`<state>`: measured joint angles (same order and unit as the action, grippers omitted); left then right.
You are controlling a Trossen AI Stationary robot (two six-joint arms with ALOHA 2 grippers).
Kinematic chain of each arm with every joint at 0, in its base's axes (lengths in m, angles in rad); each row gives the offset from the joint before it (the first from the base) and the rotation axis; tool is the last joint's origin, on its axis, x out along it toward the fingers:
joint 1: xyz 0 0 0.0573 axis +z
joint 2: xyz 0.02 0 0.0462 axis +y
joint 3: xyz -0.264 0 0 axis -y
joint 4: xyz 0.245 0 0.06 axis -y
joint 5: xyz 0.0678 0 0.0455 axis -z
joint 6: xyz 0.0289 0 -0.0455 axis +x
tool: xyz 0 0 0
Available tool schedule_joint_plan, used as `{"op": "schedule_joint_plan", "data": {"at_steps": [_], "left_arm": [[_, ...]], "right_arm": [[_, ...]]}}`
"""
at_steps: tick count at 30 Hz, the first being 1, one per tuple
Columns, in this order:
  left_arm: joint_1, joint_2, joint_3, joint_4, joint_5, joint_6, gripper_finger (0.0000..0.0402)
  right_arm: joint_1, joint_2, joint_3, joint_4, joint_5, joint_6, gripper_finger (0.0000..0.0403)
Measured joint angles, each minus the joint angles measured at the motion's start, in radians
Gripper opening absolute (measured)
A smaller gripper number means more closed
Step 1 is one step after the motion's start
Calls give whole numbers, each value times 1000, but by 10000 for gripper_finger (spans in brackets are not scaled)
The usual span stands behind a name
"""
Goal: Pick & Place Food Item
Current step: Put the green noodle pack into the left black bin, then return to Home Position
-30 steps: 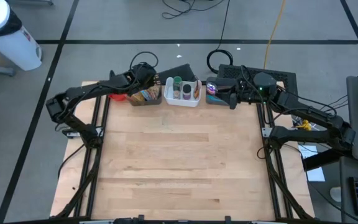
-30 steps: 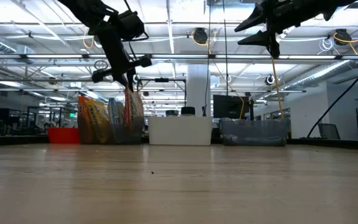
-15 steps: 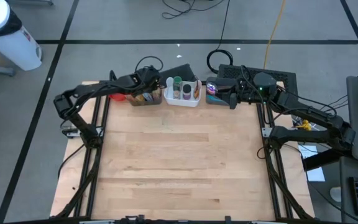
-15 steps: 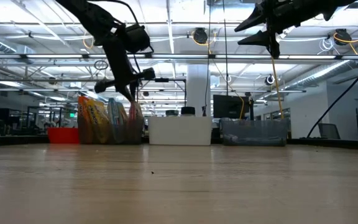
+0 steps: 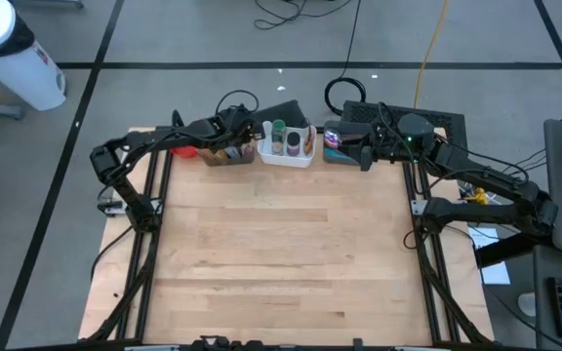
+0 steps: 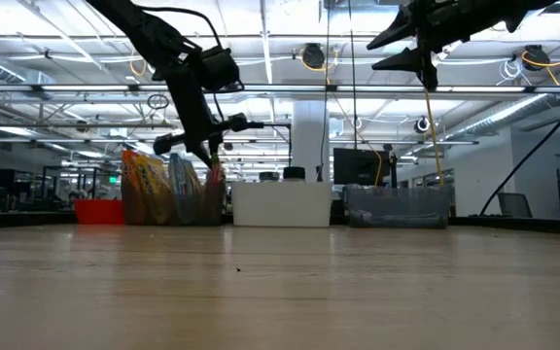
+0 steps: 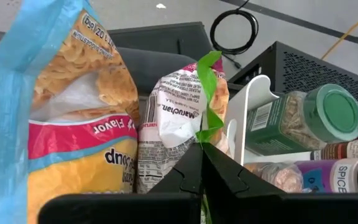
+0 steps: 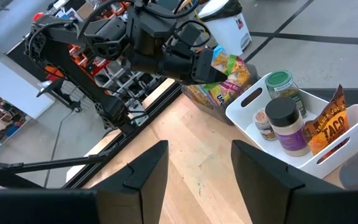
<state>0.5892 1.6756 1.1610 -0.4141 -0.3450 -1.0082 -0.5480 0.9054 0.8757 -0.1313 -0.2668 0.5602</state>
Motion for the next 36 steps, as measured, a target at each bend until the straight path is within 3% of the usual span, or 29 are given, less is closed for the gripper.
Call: {"op": "schedule_joint_plan", "data": {"at_steps": [10, 21, 29, 36], "left_arm": [[15, 0, 0, 2, 38, 32, 37], [92, -42, -1, 81, 222, 99, 153], [159, -261, -1, 118, 242, 301, 197], [177, -513, -1, 147, 379, 499, 202]], "right_arm": [[0, 0, 0, 0, 1, -3, 169], [0, 0, 0, 0, 2, -7, 169], [-1, 0, -1, 16, 10, -38, 169], [-21, -26, -1, 127, 5, -123, 169]]}}
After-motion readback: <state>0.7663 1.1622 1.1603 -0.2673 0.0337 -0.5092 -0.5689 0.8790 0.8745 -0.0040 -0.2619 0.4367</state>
